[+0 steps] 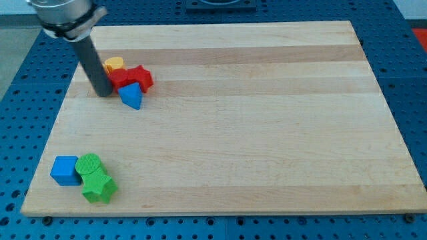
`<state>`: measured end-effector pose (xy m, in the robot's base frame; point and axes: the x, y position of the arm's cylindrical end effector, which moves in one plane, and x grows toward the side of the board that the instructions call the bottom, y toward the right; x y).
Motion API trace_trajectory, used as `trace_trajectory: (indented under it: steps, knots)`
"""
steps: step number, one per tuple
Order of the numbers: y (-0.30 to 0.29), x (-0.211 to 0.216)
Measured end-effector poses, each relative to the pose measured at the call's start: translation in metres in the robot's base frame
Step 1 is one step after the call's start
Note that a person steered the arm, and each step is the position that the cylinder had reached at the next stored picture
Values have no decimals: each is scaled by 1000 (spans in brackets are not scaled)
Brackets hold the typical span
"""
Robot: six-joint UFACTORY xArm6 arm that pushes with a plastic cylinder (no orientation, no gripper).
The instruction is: Separate the red blocks from each other
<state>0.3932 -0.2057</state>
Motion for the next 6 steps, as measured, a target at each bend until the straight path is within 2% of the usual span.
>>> trace_trajectory:
  steps: [2,4,5,6]
  knots:
    - [111,-28]
    - [96,-16]
    - [76,19]
    - [88,86]
